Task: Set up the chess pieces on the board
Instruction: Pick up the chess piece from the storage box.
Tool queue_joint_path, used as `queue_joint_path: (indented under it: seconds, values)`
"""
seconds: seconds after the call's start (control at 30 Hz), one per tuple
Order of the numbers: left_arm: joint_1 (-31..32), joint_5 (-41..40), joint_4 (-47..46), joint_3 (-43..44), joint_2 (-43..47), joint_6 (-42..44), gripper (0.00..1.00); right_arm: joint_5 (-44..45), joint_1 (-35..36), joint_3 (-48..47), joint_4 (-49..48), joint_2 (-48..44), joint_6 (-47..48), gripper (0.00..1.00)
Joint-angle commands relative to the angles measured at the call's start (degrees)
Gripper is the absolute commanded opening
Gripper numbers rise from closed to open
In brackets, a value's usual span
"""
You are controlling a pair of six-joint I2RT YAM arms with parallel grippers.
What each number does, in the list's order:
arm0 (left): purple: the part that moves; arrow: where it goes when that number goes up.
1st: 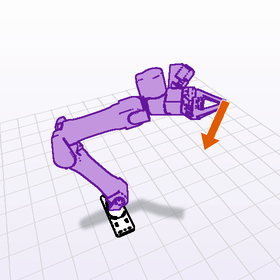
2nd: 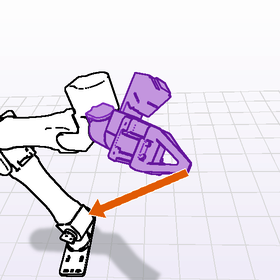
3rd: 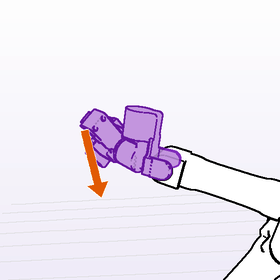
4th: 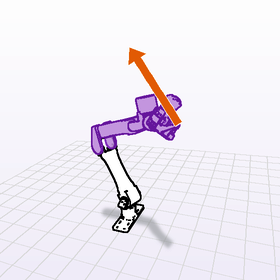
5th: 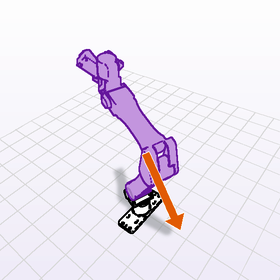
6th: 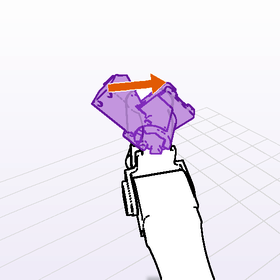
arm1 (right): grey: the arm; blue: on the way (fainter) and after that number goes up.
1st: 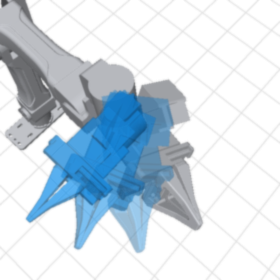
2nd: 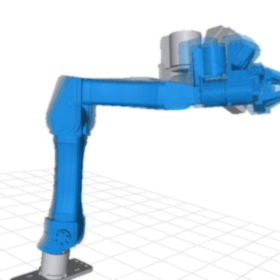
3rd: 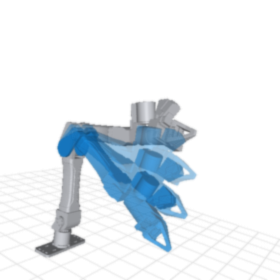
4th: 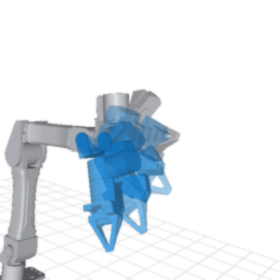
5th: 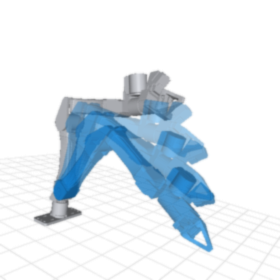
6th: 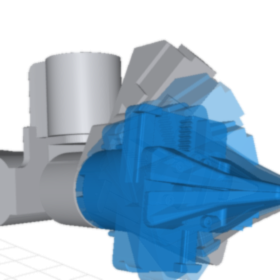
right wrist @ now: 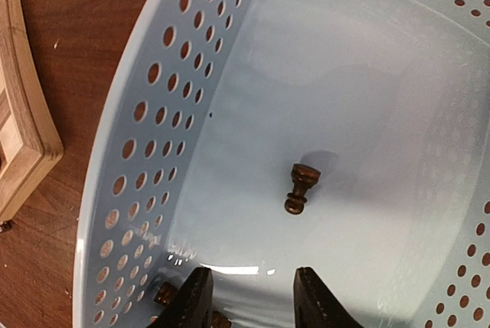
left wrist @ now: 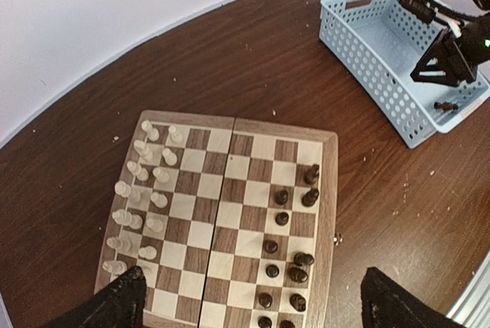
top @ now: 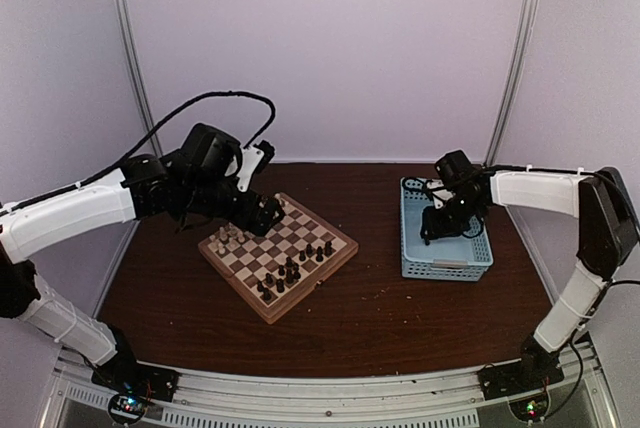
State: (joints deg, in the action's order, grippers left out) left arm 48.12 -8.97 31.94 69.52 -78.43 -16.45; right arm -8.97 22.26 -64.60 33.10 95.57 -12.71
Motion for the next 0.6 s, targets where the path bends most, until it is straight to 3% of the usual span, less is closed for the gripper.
queue_joint_path:
  seconds: [0.0, 0.1, 0.23, 0.43, 0.57]
  values:
    - [-1.02, -0.63, 0.08, 9.37, -2.98, 0.87, 0.98, 3.65, -1.39, -1.76, 1.43, -1.84, -2.85, 0.4]
    - [-1.63, -0.13, -1.2, 11.4, -4.65, 1.99, 0.98, 4.04, -1.96, -4.05, 4.78, -2.02, -1.75, 0.4]
    - [-2.3, -1.54, -3.34, 9.7, -5.7, 3.09, 0.98, 5.2, -2.32, -9.17, 18.05, 0.69, 0.81, 0.4]
    - [-2.33, 3.22, -9.06, 2.46, -3.34, 2.45, 0.98, 7.71, -2.48, -1.52, 19.31, -9.17, -1.2, 0.4]
    - [-2.33, 3.7, -5.86, 6.2, -3.79, 1.29, 0.98, 8.4, -2.92, -1.64, 23.79, -10.59, 0.65, 0.4]
